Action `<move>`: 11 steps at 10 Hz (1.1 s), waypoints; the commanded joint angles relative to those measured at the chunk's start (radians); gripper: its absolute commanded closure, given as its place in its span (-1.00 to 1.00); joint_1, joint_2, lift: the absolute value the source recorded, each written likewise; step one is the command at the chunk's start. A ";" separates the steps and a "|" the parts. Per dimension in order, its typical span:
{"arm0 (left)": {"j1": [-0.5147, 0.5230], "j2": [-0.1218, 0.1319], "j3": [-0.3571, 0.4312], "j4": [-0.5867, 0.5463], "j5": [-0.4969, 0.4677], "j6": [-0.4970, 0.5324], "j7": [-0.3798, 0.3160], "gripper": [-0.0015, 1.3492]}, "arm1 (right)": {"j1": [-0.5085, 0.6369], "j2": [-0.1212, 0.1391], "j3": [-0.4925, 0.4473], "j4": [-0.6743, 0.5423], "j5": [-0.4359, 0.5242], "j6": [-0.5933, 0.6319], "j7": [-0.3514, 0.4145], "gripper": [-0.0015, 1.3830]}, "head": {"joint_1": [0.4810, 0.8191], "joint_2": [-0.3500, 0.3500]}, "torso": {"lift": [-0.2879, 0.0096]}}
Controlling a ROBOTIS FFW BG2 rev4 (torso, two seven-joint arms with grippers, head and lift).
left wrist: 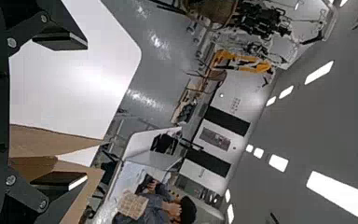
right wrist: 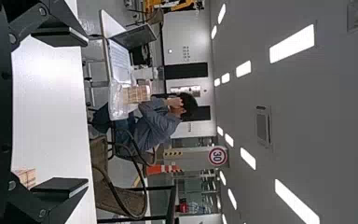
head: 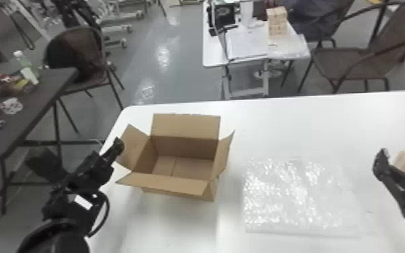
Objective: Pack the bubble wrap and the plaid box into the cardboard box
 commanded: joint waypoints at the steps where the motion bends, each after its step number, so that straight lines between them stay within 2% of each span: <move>1: -0.012 0.013 -0.001 0.022 0.060 0.034 -0.014 -0.55 | 0.000 0.001 0.000 0.002 -0.002 0.000 0.000 -0.68 | 0.27 0.66 | 0.25; 3: -0.021 0.022 0.001 0.046 0.110 0.055 -0.031 -0.50 | 0.000 0.001 0.002 0.003 -0.002 0.000 0.000 -0.68 | 0.27 0.62 | 0.25; 4: -0.024 0.023 -0.001 0.048 0.116 0.063 -0.034 -0.39 | 0.000 0.001 0.002 0.003 -0.005 0.000 0.000 -0.68 | 0.27 0.62 | 0.25; 5: -0.028 0.020 -0.001 0.051 0.119 0.063 -0.034 -0.17 | 0.000 0.001 0.002 0.005 -0.005 0.000 0.000 -0.68 | 0.27 0.61 | 0.25; 7: -0.032 0.006 0.005 0.043 0.121 0.077 -0.032 -0.07 | 0.000 0.001 0.002 0.007 -0.008 0.000 0.000 -0.68 | 0.27 0.60 | 0.25; 9: -0.037 -0.001 0.008 0.040 0.152 0.143 -0.029 0.79 | 0.000 0.001 0.003 0.010 -0.010 0.000 0.000 -0.68 | 0.27 0.59 | 0.25; 11: -0.035 -0.024 0.001 0.036 0.187 0.124 -0.015 0.81 | -0.002 0.001 0.005 0.013 -0.011 0.000 0.000 -0.68 | 0.27 0.56 | 0.25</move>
